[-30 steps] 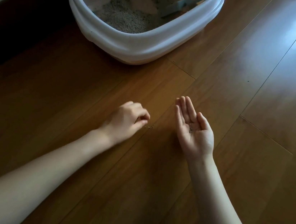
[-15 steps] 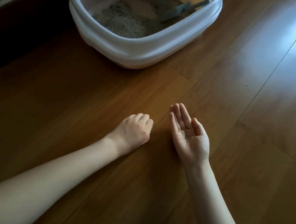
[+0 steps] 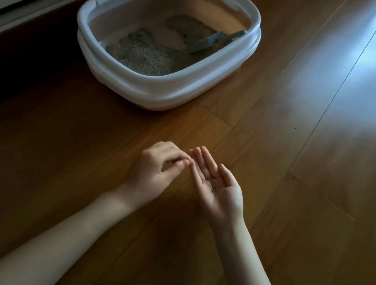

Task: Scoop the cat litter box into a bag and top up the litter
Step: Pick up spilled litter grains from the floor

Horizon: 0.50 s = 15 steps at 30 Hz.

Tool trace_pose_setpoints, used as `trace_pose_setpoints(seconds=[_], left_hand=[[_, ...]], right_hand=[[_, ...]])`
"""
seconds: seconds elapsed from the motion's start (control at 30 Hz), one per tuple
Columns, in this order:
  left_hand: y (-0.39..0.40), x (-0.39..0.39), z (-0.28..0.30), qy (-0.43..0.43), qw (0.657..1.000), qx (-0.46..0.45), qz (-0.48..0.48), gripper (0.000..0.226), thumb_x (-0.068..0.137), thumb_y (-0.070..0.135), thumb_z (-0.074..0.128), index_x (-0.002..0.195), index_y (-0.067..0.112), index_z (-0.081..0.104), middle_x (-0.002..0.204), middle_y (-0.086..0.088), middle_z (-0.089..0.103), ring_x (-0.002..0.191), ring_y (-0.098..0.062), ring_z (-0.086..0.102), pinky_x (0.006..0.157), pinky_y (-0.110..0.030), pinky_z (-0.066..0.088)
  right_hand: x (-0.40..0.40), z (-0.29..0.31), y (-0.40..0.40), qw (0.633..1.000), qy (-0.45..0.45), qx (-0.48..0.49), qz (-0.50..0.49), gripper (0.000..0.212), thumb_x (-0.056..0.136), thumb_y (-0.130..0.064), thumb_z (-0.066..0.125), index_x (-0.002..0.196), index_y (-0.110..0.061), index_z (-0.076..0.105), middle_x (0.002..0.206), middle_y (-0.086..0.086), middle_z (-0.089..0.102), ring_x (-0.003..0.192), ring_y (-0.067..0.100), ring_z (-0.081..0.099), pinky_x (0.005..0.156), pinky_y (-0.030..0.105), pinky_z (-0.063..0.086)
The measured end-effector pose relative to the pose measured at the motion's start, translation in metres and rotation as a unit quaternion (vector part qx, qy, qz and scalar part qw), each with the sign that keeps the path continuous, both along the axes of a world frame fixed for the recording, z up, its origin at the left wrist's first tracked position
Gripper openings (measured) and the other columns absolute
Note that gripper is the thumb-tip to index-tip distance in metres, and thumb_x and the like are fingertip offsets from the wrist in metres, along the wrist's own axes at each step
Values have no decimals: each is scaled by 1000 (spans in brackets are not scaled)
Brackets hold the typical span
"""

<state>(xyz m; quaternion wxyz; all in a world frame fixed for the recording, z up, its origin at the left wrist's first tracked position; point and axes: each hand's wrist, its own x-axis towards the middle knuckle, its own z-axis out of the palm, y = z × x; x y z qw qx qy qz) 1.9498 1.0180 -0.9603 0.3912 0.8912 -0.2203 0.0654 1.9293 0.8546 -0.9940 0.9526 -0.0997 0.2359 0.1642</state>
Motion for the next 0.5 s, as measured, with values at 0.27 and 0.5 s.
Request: trace_pose_setpoints(seconds=[0.27,0.5], left_hand=[[61,-34,-54,140,938,-97,303,43,96,34,29,131,21,51,133,4,50,121,-3,45,98,-17,38],[-8,-23,-71,113,983,-7,142,43,99,25,28,135,12,48,138,-1,48,128,0,36,104,-4,23]], right_hand=[[16,1,-38,992,12,40,-123,46,100,-17,30,115,12,62,128,24,57,118,38,57,101,44,45],[22,-1,-27,996,16,18,-89,48,99,-18,29,109,14,65,126,26,58,117,37,57,101,44,45]])
